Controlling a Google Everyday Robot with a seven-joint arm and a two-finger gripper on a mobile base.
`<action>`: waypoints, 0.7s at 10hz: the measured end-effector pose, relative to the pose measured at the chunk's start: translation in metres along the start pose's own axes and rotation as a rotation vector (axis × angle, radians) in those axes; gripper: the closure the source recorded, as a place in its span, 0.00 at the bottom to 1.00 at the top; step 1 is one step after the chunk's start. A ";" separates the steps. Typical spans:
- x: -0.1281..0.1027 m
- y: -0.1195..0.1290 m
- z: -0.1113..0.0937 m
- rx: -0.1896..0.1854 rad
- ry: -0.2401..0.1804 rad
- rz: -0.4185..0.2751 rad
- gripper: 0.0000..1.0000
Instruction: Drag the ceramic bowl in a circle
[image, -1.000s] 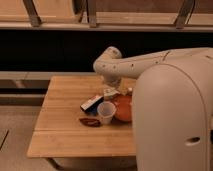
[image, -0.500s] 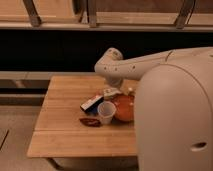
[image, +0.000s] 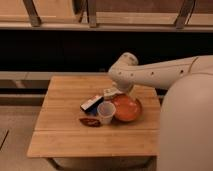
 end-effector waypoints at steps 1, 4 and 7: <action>-0.005 0.011 0.010 0.049 -0.059 0.021 0.20; -0.017 0.046 0.049 0.129 -0.207 0.036 0.20; -0.022 0.086 0.085 0.109 -0.324 -0.001 0.20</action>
